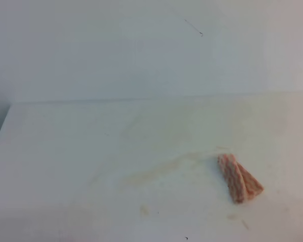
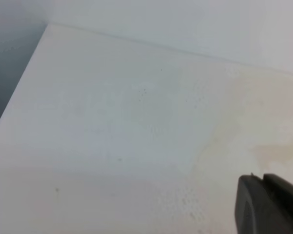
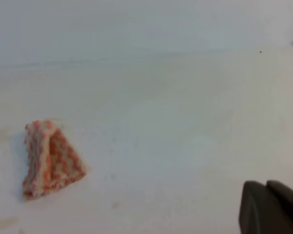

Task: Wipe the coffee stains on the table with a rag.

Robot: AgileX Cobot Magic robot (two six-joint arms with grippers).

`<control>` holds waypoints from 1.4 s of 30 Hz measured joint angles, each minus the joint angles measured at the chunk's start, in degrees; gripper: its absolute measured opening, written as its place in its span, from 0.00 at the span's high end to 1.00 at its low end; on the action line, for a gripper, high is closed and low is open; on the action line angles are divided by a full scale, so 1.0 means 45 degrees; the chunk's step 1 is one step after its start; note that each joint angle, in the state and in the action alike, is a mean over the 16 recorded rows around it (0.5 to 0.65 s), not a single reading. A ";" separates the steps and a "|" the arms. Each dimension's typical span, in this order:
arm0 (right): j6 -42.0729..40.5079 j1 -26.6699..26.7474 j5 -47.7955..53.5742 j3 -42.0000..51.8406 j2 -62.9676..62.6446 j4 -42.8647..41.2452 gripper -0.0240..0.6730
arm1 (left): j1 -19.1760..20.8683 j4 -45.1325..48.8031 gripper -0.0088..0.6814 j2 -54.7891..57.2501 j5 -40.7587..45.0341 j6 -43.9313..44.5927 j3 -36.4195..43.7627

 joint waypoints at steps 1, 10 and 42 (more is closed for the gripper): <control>0.0001 -0.0006 0.0120 -0.0004 0.0000 0.0023 0.97 | 0.0000 0.0000 0.99 0.0000 0.0000 0.0000 0.0000; -0.0007 -0.0013 0.0175 -0.0004 0.0000 0.0077 0.97 | 0.0000 0.0000 0.99 0.0000 0.0000 0.0000 0.0000; -0.0007 -0.0013 0.0145 -0.0004 0.0000 0.0071 0.97 | 0.0000 0.0000 0.99 0.0000 0.0000 0.0000 0.0000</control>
